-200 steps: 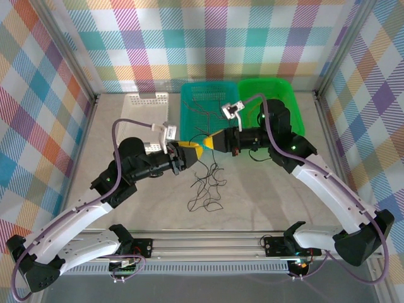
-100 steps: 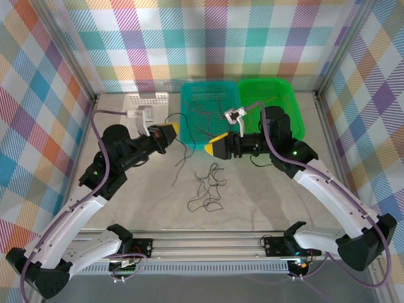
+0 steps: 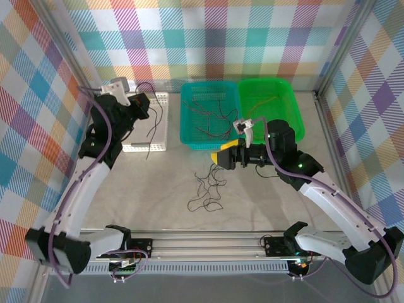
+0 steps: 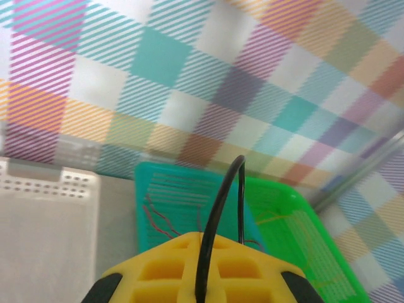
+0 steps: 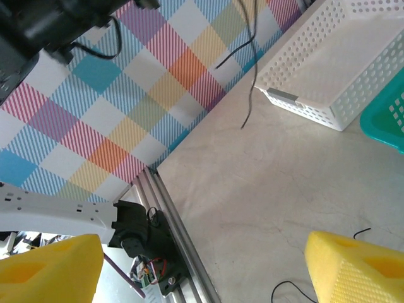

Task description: Untangle the cables

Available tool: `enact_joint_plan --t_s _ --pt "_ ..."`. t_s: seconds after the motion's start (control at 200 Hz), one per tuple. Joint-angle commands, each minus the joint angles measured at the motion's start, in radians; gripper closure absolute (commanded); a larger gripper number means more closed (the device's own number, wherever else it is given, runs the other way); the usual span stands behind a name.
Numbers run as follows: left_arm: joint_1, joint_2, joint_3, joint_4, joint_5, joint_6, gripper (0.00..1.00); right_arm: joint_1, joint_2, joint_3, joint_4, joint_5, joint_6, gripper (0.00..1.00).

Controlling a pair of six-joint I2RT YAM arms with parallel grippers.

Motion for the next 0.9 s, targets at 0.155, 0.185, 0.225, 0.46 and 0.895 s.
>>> enact_joint_plan --t_s 0.155,0.185,0.225,0.46,0.895 --pt "0.116 0.218 0.163 0.105 -0.014 0.001 1.0 0.005 -0.085 -0.077 0.027 -0.003 -0.056 0.16" --pt "0.128 0.242 0.167 0.12 -0.014 -0.005 1.0 0.005 -0.09 -0.085 0.029 -0.009 -0.056 0.15" --pt "0.14 0.276 0.176 0.134 -0.013 -0.012 1.0 0.005 -0.097 -0.097 0.034 -0.018 -0.054 0.15" --pt "0.181 0.448 0.21 0.158 -0.014 -0.032 1.0 0.005 -0.126 -0.161 0.054 -0.056 -0.042 0.15" --pt "0.188 0.68 0.104 0.178 -0.017 -0.098 0.98 0.007 -0.152 -0.222 0.053 -0.083 -0.036 0.15"
